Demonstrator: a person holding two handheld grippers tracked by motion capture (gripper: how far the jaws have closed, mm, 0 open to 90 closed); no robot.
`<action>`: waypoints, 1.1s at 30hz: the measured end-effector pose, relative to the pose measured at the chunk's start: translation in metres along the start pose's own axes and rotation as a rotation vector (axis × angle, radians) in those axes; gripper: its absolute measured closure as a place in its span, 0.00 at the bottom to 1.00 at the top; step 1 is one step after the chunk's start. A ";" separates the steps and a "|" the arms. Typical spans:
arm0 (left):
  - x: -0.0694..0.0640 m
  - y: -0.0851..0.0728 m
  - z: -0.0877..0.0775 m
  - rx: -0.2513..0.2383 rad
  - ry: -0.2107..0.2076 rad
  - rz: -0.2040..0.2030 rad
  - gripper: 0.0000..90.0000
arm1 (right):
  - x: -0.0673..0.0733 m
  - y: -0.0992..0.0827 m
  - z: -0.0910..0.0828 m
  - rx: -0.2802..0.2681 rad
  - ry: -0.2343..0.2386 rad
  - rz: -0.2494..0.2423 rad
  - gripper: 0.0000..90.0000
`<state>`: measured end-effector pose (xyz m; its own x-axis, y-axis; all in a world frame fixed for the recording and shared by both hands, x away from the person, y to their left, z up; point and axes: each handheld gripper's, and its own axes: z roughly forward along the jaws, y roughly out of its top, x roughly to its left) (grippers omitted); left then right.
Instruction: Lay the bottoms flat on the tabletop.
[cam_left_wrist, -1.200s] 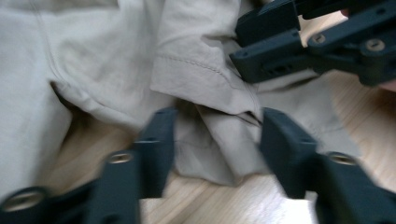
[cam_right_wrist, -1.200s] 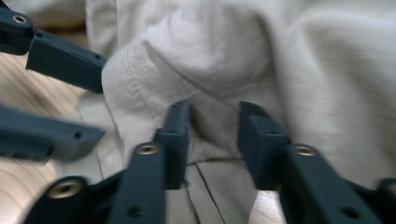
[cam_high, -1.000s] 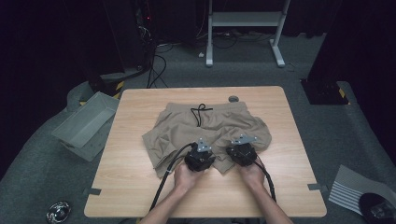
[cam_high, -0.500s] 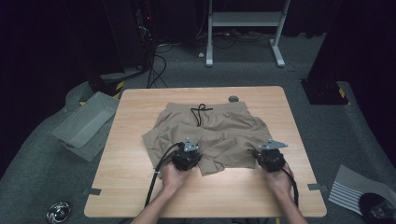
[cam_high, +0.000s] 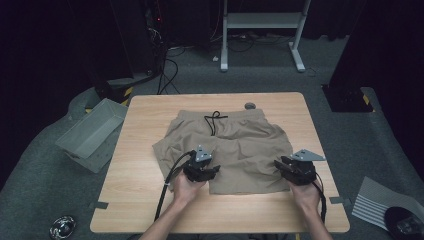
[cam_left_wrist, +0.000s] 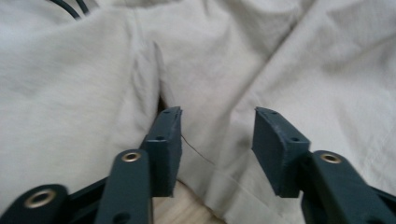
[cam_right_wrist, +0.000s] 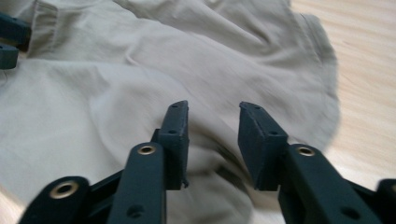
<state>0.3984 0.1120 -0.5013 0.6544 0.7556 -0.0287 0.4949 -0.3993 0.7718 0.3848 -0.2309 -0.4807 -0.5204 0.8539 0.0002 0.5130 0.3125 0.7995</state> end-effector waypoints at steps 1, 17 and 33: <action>0.001 0.001 -0.002 -0.005 0.005 0.001 0.54 | 0.003 0.002 0.004 0.005 0.003 -0.003 0.68; 0.044 -0.015 -0.041 -0.053 0.122 -0.107 0.48 | -0.001 -0.034 0.017 0.165 -0.048 -0.012 0.58; 0.073 -0.026 -0.070 -0.041 0.213 -0.136 0.44 | 0.013 -0.004 0.050 0.129 -0.014 0.003 0.55</action>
<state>0.3938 0.2138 -0.4789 0.4458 0.8951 -0.0029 0.5439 -0.2683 0.7951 0.4098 -0.2002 -0.5140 -0.5096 0.8604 -0.0062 0.5987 0.3598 0.7156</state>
